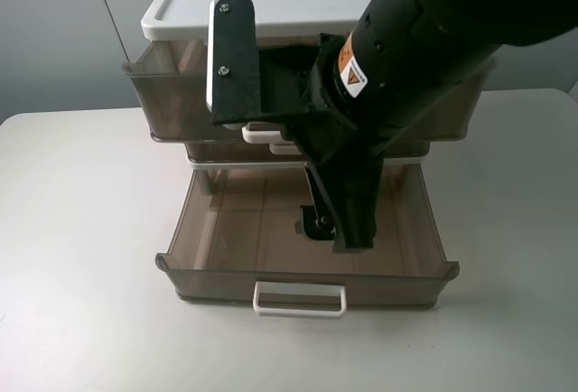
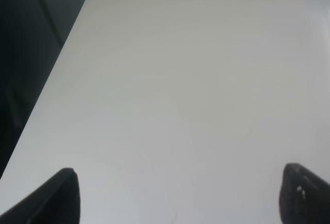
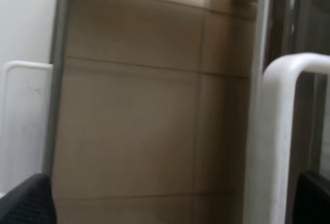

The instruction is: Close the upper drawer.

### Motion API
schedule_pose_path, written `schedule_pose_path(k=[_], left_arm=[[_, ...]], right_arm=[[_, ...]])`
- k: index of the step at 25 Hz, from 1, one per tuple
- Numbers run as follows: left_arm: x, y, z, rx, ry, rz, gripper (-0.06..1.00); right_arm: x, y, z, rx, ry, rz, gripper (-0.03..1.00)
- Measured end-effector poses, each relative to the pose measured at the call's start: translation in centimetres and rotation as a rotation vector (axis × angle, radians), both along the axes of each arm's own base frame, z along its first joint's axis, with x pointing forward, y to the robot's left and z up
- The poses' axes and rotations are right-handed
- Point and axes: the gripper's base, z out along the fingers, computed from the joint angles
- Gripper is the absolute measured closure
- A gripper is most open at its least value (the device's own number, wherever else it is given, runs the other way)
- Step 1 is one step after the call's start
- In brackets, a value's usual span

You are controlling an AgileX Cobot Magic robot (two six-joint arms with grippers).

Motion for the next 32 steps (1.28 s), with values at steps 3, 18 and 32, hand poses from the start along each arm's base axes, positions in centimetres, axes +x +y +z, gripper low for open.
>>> schedule_pose_path(k=[3, 18, 32], left_arm=[[0.0, 0.0, 0.0, 0.002, 0.0, -0.001, 0.2], [0.0, 0.0, 0.0, 0.002, 0.0, -0.001, 0.2], [0.0, 0.0, 0.0, 0.002, 0.0, -0.001, 0.2]], right_arm=[[0.7, -0.1, -0.2, -0.007, -0.019, -0.007, 0.27], [3.4, 0.1, -1.3, -0.011, -0.134, 0.015, 0.27], [4.4, 0.5, -1.1, 0.047, -0.202, 0.039, 0.27]])
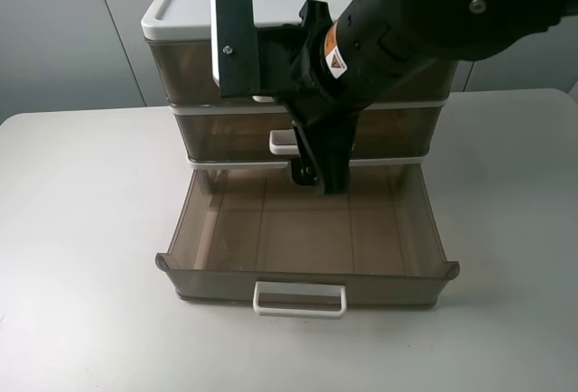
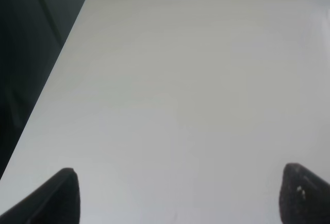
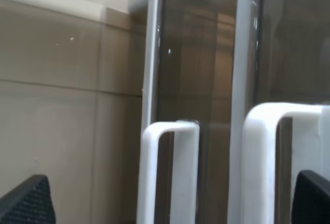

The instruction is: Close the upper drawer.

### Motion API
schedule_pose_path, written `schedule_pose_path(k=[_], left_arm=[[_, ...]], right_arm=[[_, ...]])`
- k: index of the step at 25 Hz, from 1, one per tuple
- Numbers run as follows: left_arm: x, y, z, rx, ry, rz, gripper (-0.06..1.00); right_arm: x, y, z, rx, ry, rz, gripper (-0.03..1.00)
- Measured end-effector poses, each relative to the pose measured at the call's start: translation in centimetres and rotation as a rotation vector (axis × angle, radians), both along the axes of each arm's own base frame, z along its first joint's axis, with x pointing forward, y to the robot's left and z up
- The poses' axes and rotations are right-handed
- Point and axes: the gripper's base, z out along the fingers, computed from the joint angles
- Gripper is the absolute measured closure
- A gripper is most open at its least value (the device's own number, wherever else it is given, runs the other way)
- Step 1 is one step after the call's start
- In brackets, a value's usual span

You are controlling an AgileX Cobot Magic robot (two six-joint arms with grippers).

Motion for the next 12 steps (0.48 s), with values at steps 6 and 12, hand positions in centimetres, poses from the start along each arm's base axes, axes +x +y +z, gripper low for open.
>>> schedule_pose_path(k=[6, 12], left_arm=[[0.0, 0.0, 0.0, 0.0, 0.0, 0.0, 0.2], [0.0, 0.0, 0.0, 0.0, 0.0, 0.0, 0.2]], right_arm=[[0.24, 0.44, -0.11, 0.022, -0.025, 0.022, 0.27], [0.22, 0.63, -0.39, 0.037, -0.003, 0.013, 0.27]])
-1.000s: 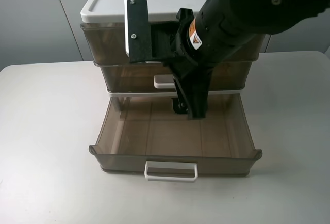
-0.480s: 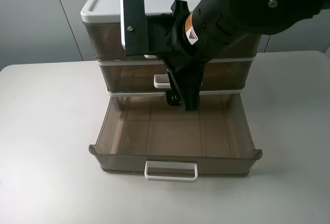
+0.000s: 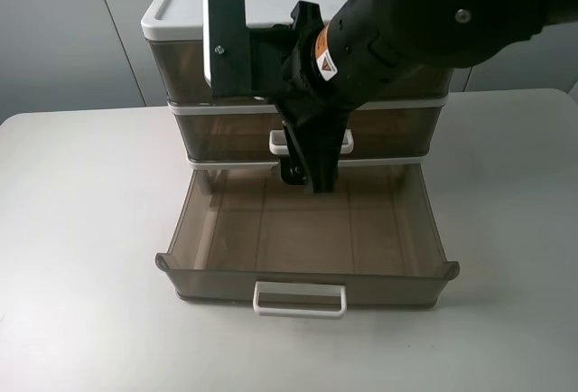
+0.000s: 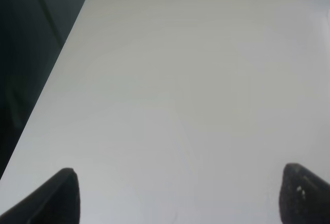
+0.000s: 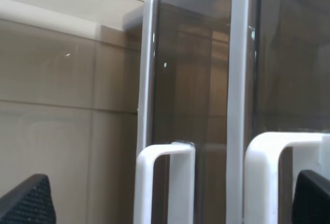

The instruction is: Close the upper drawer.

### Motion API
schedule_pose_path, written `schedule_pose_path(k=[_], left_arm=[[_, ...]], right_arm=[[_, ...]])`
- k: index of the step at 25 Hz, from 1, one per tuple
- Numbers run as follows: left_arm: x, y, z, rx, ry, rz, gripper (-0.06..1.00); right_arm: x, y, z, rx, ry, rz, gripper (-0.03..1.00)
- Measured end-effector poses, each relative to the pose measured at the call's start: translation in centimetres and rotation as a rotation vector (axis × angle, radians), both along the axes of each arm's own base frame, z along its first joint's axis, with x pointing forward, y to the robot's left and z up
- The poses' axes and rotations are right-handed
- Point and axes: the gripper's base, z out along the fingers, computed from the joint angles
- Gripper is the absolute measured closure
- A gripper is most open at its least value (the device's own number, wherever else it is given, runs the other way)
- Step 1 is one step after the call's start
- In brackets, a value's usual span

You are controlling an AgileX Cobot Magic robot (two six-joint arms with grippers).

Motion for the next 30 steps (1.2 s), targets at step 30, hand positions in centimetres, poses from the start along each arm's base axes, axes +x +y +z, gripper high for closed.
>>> schedule_pose_path(k=[30], left_arm=[[0.0, 0.0, 0.0, -0.002, 0.0, 0.001, 0.2]], right_arm=[[-18.5, -21.7, 8.8, 0.589, 0.336, -0.479, 0.27]])
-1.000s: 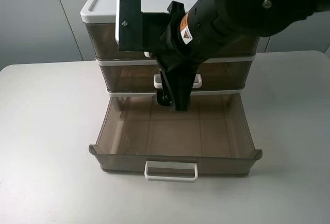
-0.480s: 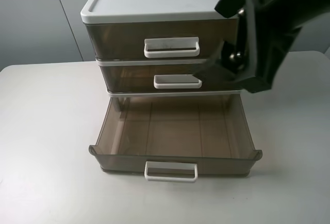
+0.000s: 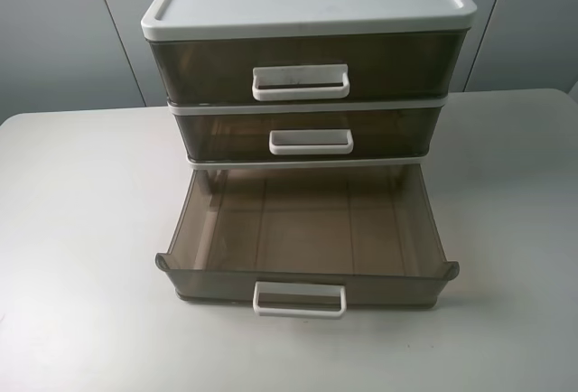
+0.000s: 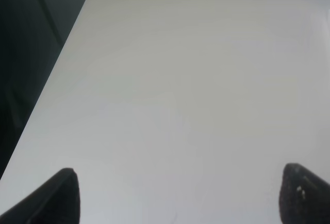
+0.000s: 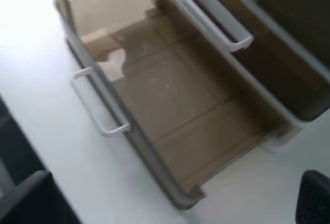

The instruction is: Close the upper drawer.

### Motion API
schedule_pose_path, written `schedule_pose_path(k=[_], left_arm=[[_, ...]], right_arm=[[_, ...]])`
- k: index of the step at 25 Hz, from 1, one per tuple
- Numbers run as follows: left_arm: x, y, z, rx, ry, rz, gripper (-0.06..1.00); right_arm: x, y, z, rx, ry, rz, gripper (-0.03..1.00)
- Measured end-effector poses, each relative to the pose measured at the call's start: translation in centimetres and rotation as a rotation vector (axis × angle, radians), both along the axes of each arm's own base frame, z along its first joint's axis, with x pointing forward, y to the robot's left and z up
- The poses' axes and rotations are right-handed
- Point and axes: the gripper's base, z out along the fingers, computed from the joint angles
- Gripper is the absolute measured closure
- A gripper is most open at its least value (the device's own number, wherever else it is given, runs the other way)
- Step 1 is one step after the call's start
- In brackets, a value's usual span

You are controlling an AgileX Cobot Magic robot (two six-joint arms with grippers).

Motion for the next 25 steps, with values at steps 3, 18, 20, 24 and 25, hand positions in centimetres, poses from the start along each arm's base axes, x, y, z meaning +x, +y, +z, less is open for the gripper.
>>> schedule_pose_path(k=[3, 18, 20, 24, 25], left_arm=[[0.0, 0.0, 0.0, 0.0, 0.0, 0.0, 0.2], [0.0, 0.0, 0.0, 0.002, 0.0, -0.001, 0.2], [0.0, 0.0, 0.0, 0.002, 0.0, -0.001, 0.2], [0.0, 0.0, 0.0, 0.002, 0.0, -0.001, 0.2], [0.0, 0.0, 0.0, 0.004, 0.001, -0.002, 0.2]], right_arm=[[-1.7, -1.4, -1.7, 0.075, 0.02, 0.022, 0.27], [-4.1, -4.0, -6.6, 0.249, -0.043, -0.026, 0.27], [-4.1, -4.0, -6.6, 0.25, -0.052, -0.105, 0.27], [-4.2, -3.9, -6.6, 0.239, -0.086, -0.344, 0.27], [-4.2, -3.9, -6.6, 0.236, -0.095, -0.415, 0.27]])
